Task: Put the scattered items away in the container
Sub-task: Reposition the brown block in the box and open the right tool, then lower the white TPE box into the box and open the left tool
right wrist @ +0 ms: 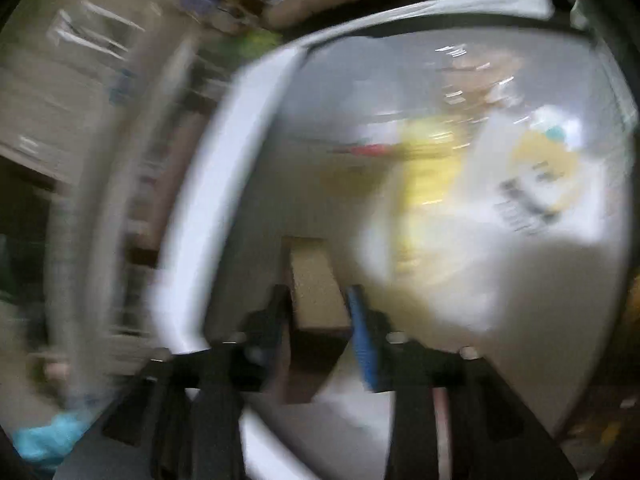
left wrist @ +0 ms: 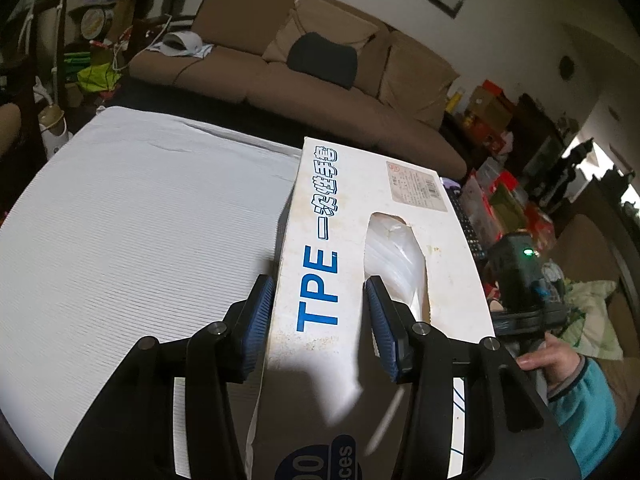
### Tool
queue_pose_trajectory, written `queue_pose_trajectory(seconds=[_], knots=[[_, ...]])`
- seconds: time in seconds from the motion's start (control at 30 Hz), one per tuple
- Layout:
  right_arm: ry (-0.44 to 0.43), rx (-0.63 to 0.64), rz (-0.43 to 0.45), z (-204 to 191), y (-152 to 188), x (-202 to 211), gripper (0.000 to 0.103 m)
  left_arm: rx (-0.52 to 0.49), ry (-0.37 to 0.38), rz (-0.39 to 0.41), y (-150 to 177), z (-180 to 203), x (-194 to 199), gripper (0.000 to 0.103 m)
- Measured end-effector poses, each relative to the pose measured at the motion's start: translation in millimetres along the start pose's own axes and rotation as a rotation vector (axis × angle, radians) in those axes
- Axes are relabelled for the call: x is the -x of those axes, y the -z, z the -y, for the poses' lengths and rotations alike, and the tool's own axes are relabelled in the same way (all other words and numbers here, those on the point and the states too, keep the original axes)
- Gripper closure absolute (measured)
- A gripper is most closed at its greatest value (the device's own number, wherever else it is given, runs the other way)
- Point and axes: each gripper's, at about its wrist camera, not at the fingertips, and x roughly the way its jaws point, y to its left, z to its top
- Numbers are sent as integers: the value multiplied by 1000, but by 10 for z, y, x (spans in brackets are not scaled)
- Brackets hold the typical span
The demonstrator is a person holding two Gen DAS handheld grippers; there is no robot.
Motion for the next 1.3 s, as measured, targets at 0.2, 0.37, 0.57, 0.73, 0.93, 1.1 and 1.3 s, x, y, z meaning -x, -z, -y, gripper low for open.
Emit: queue_pose_trajectory(seconds=[0.2, 0.37, 0.57, 0.73, 0.93, 1.1, 1.3], knots=[[35, 8, 249, -76, 13, 682, 29, 1, 14, -17, 50, 168, -133, 58], [74, -46, 432, 17, 86, 1282, 21, 2, 26, -31, 49, 402, -270, 58], [75, -75, 470, 169, 464, 1513, 21, -67, -8, -40, 130, 813, -540, 58], [68, -89, 464, 248, 642, 1457, 21, -51, -74, -63, 319, 1117, -1121, 58], [61, -126, 445, 455, 766, 1341, 21, -18, -157, -190, 592, 1307, -1761, 58], [67, -109, 434, 467, 825, 1298, 21, -34, -162, -200, 588, 1415, -1852, 55], [118, -59, 426, 359, 882, 1263, 21, 8, -87, -166, 462, 1242, -1603, 53]])
